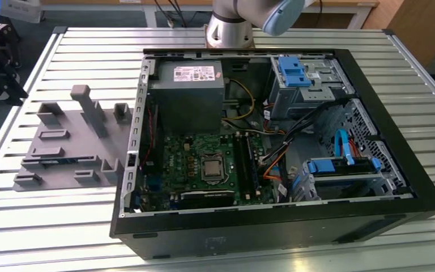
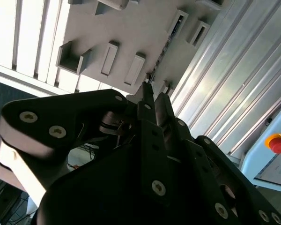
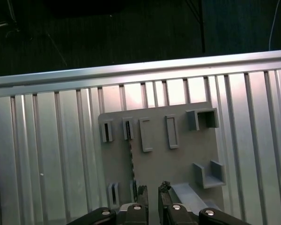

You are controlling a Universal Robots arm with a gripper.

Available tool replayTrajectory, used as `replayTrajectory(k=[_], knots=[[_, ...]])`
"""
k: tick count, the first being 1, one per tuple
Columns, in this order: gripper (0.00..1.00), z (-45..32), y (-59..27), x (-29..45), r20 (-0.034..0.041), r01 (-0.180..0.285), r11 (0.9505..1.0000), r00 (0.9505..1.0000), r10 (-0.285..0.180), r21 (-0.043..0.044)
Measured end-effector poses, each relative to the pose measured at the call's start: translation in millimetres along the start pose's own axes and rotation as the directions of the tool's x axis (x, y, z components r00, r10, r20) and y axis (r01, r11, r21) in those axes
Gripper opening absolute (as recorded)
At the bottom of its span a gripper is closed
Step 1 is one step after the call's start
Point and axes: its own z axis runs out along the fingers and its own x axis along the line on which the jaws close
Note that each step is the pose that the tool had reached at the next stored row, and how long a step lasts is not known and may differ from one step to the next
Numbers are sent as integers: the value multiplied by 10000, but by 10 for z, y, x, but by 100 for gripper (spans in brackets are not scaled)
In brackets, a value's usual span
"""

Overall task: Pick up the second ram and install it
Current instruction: 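Pick up the second ram and move it above second insertion slot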

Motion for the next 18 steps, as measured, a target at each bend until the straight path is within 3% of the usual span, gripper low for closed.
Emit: replayTrajectory(k=[3, 4, 18], knots=[[25, 29, -2, 7, -1, 0, 10000, 10000, 0, -1], [31, 39, -2, 10, -1, 0, 10000, 10000, 0, 0], [31, 184, -12, 65, 0, 0, 10000, 10000, 0, 0]])
